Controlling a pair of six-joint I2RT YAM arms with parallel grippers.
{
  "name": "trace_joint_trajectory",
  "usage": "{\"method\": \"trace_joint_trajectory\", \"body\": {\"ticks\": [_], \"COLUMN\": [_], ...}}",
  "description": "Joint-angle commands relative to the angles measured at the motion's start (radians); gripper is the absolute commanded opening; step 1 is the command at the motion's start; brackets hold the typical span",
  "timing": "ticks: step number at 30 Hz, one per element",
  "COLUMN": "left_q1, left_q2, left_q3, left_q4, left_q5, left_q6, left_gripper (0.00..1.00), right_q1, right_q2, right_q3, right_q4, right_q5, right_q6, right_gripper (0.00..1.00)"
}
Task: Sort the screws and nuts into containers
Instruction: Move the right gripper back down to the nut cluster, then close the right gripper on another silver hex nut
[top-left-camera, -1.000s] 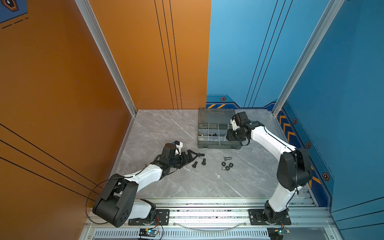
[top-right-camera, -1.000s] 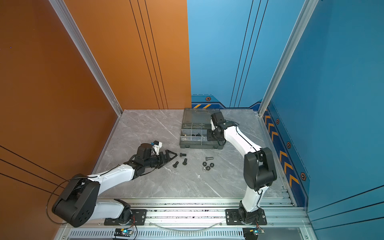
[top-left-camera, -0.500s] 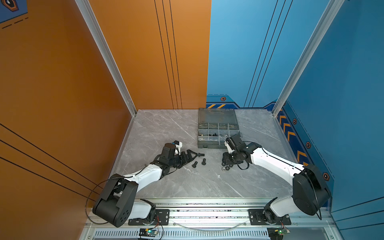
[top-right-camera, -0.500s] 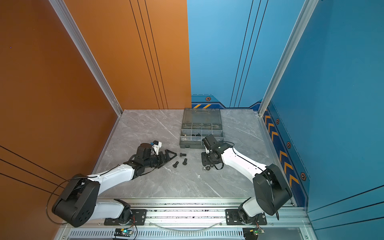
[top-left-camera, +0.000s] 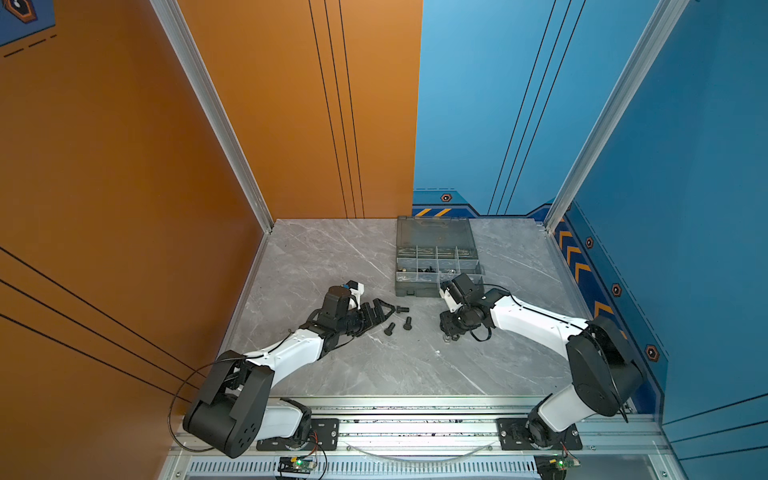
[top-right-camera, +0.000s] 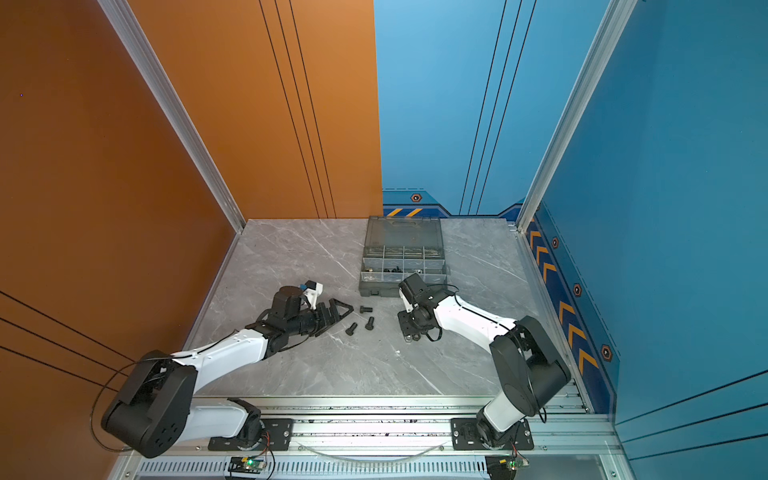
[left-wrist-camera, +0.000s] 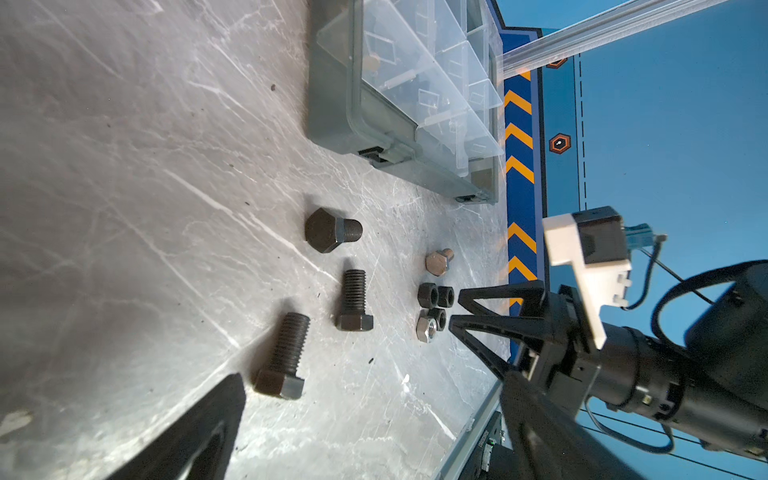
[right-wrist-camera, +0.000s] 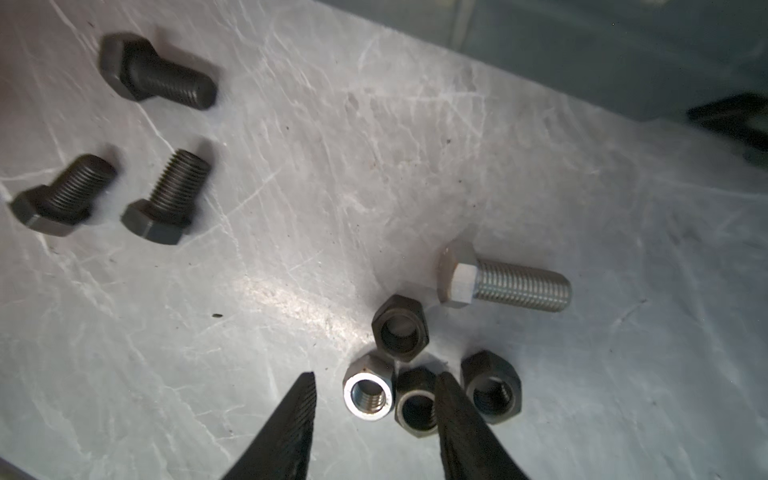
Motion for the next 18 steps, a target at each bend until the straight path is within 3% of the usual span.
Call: {"method": "trace_joint_trajectory", "body": {"ticks": [1,18], "left_q1": [0.01,0.013], "left_q2": [-0.012,0.001], "left_q3": [-0.011,0.001], "left_q4": [-0.019,-0.028], "left_q5": [-0.016,-0.018], "left_q6": [0.016,0.022], "left_gripper": [0.98,0.98], "right_q1": [0.014,0.04], "right_q2": [0.027,0.124], "right_q3": [0.011,0.034], "right_q4": [0.002,-0.024], "right_q5": [-0.009,0.001], "right_q6": [-0.047,-0.067], "right_gripper": [0.49,0.48]}}
